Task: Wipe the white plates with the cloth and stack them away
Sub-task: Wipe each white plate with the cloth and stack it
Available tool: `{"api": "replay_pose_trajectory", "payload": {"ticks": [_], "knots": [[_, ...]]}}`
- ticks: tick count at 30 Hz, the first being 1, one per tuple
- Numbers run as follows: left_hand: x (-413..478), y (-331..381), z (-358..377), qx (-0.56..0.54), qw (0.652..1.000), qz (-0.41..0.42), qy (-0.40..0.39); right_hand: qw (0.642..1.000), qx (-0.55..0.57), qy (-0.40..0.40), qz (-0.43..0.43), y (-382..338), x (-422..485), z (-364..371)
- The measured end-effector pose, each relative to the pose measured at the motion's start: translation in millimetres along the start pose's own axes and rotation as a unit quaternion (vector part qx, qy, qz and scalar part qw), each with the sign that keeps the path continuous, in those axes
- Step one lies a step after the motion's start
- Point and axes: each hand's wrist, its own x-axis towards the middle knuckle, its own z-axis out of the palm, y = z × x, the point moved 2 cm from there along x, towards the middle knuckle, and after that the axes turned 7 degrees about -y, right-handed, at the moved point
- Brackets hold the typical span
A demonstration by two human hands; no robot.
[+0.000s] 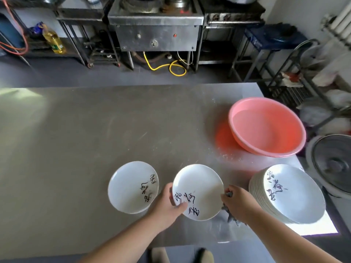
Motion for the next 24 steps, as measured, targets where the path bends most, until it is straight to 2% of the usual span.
{"api": "replay_pose_trajectory", "payload": {"ticks": [2, 3, 6, 11, 15, 19, 21, 24], "knots": [[8.6, -3.0, 15.9, 0.021, 1.000, -0.017, 0.001, 1.000, -0.014, -0.005, 0.013, 12.9, 8.7, 1.3], [13.6, -5.0, 21.7, 0.068, 0.997, -0.020, 0.019, 1.000, -0.014, -0.011, 0.017, 18.7, 13.3, 3.3], [26.1, -16.5, 36.4, 0.219, 0.974, -0.012, 0.063, 0.999, -0.005, -0.042, 0.022, 34.2, 23.3, 11.0], [39.7, -58.0, 54.6, 0.347, 0.936, -0.019, 0.059, 0.996, -0.034, -0.077, 0.013, 47.6, 23.7, 20.6], [37.2, -77.9, 59.7, 0.396, 0.913, 0.032, 0.088, 0.999, 0.006, 0.036, -0.015, 44.1, 12.3, 12.2], [38.7, -74.3, 67.1, 0.427, 0.888, 0.105, 0.135, 0.979, 0.086, 0.102, -0.157, 22.8, 7.3, 7.4], [41.5, -74.4, 70.7, 0.439, 0.877, 0.130, 0.145, 0.972, 0.030, 0.093, -0.212, 13.2, 10.9, 14.8], [44.9, -78.0, 72.7, 0.455, 0.868, 0.129, 0.151, 0.963, -0.142, 0.003, -0.228, 9.2, 15.8, 43.8]]}}
